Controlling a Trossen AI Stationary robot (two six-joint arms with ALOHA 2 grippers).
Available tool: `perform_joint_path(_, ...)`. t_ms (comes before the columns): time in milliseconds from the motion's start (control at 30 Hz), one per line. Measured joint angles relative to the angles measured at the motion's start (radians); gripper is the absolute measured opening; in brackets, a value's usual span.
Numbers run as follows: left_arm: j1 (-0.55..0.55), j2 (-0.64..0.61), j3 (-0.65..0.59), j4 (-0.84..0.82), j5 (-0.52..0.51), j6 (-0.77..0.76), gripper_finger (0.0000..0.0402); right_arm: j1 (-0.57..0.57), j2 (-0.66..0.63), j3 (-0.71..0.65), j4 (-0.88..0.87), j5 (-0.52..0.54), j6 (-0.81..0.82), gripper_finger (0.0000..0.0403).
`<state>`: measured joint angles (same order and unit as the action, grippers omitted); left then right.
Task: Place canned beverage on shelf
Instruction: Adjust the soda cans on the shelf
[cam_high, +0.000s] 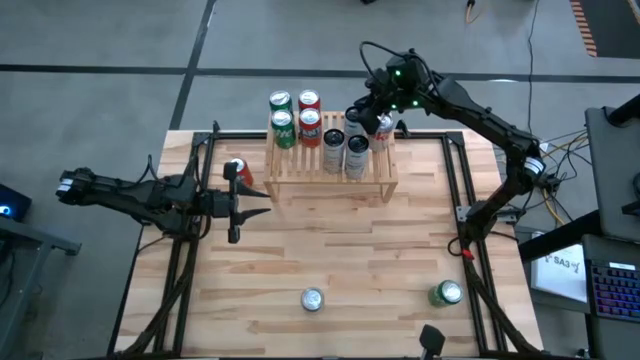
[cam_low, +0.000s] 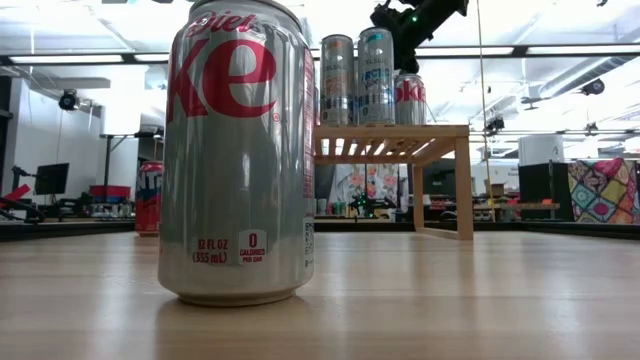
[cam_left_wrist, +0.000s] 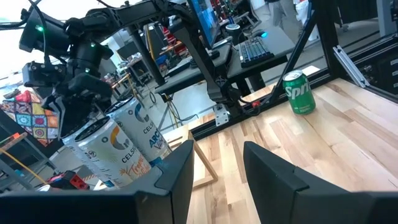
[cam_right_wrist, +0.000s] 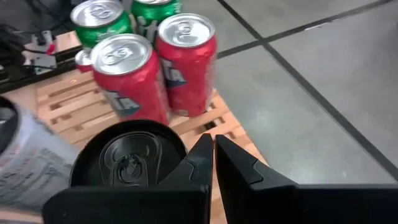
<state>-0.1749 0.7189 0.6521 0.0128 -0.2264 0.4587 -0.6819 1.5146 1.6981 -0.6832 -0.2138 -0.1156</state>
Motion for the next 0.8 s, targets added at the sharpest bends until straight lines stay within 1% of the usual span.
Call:
perform_joint_path(167, 0.000, 0.000, 0.000, 0.000, 0.000, 0.000, 0.0125, 0.018, 0.000, -0.002, 0.000, -0.003, -0.001, 0.0009)
perform_joint_path(800, 0.000, 0.000, 0.000, -0.002, 0.000, -0.004, 0.0125, 0.016, -0.011, -0.002, 0.012, 0.014, -0.026, 0.0009)
